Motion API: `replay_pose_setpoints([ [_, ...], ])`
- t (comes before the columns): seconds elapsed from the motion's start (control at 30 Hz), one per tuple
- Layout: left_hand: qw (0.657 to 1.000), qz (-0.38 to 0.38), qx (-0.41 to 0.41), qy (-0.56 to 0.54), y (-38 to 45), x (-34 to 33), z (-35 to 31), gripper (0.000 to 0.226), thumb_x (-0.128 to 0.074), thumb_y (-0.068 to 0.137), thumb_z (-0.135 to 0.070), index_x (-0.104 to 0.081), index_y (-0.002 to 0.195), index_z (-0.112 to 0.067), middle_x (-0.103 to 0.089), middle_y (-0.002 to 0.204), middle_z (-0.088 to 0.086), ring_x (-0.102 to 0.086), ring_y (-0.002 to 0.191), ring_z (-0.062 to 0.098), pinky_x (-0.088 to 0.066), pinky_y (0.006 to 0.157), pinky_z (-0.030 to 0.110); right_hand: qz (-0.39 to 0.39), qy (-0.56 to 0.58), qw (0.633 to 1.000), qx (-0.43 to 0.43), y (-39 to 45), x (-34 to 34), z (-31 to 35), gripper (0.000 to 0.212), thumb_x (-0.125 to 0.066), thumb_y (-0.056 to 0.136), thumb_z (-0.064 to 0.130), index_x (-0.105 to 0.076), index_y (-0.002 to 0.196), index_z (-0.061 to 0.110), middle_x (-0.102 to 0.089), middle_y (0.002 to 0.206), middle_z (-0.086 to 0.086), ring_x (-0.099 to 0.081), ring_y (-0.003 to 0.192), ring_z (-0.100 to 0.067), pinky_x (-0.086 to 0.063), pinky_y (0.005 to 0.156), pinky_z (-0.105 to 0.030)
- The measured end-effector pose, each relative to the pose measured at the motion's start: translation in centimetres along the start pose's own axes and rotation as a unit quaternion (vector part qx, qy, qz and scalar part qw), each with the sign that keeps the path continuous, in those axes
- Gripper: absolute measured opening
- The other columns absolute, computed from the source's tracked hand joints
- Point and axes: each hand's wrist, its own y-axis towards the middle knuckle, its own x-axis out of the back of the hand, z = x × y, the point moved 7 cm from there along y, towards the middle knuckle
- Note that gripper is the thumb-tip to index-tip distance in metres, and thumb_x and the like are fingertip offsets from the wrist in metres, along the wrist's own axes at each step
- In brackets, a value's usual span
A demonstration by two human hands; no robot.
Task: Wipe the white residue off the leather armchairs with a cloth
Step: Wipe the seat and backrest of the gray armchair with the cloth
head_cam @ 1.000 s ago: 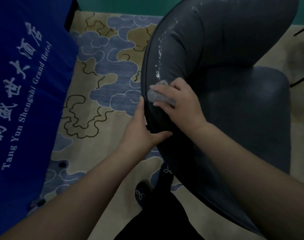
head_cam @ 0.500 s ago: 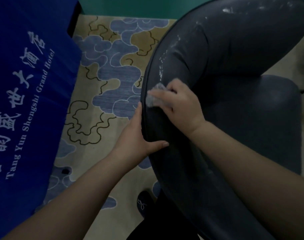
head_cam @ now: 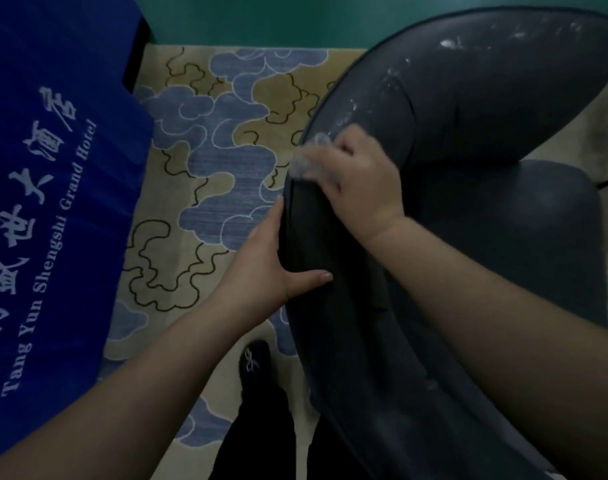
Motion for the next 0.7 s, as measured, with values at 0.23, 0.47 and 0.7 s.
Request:
replay_pose_setpoints([
  [0.23, 0.998, 0.05, -0.023, -0.001, 3.9, 1.5, -0.9, 0.108, -0.085, 0.062, -0.039, -0.018, 0.147, -0.042, -0.038, 0.143, -0.022, -0.046, 0.128, 0.009, -0.044, 0.104, 0.039, 0.016, 0.068, 0.997, -0.024, -1.5, -0.1, 0.1, 0.029, -0.062, 0.085, 0.024, -0.069, 0.113, 0.027, -0.048, 0.088, -0.002, -0.05, 0.075, -0.017, -0.044, 0.062, -0.029],
  [0.47, 0.995, 0.084, -0.05, 0.005, 7.1, 1.9, -1.2, 0.102, -0.086, 0.061, -0.044, -0.022, 0.141, -0.044, -0.049, 0.13, -0.022, -0.048, 0.114, 0.001, -0.041, 0.09, 0.018, -0.047, -0.035, 0.981, -0.183, 5.7, -0.5, -4.4, 0.023, -0.059, 0.09, 0.035, -0.069, 0.108, 0.025, -0.051, 0.099, -0.008, -0.053, 0.085, -0.024, -0.047, 0.07, -0.04],
  [0.7, 0.987, 0.145, -0.071, -0.028, 9.3, 2.7, -1.1, 0.109, -0.086, 0.063, -0.04, -0.014, 0.146, -0.048, -0.046, 0.135, -0.024, -0.05, 0.121, 0.004, -0.047, 0.096, 0.023, -0.075, 0.061, 0.981, -0.17, 0.2, -0.3, -1.4, 0.027, -0.068, 0.084, 0.028, -0.069, 0.111, 0.028, -0.046, 0.087, 0.002, -0.051, 0.076, -0.012, -0.045, 0.063, -0.027],
])
